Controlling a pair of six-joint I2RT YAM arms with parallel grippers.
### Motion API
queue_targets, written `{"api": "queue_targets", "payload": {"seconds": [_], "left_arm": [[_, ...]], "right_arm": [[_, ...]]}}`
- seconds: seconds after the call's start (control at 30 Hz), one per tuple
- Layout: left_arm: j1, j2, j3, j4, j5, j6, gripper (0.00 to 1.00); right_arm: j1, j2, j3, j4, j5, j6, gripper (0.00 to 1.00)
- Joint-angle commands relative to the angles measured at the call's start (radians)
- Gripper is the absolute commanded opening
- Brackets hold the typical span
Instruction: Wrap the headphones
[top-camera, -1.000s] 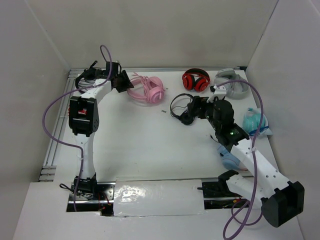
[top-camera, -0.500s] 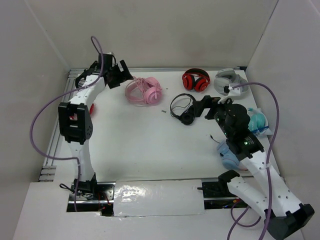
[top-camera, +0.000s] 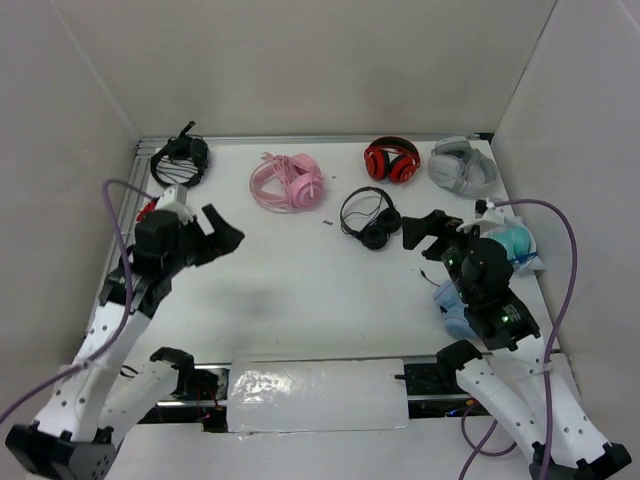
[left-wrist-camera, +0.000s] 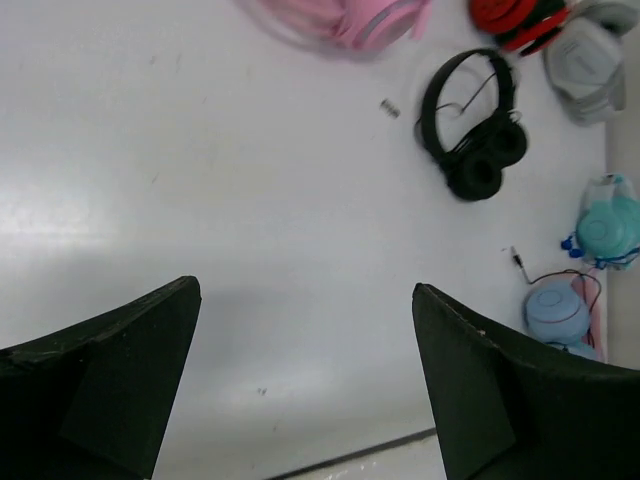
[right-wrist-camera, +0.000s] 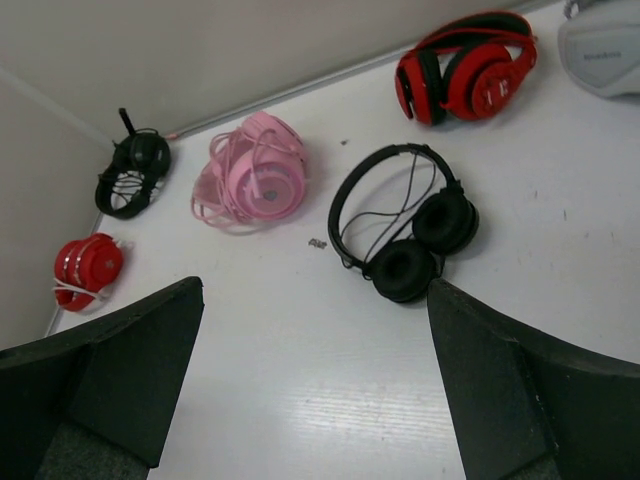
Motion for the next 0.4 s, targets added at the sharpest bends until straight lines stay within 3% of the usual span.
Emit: {"api": "queue_targets", "payload": {"seconds": [0.0,0.13,0.37], "left_arm": [[-0.009,-0.123,-0.131,-0.089,-0.041,-0.095,0.99],[-0.109,-0.208,-0.179,-0.152,-0.153,-0.201,0.99],[-0.15,-0.161,-0.134,-0.252,-0.209,-0.27,0.99]], "right_arm": [[-0.007,-0.033,-0.055,-0.022,0.068,0.069,1.0],[-0.005,-0.073,-0.122,-0.032,0.118,0.107,1.0],[-0.005,-0.108,-0.152,-0.029,0.179,0.107,1.0]]}}
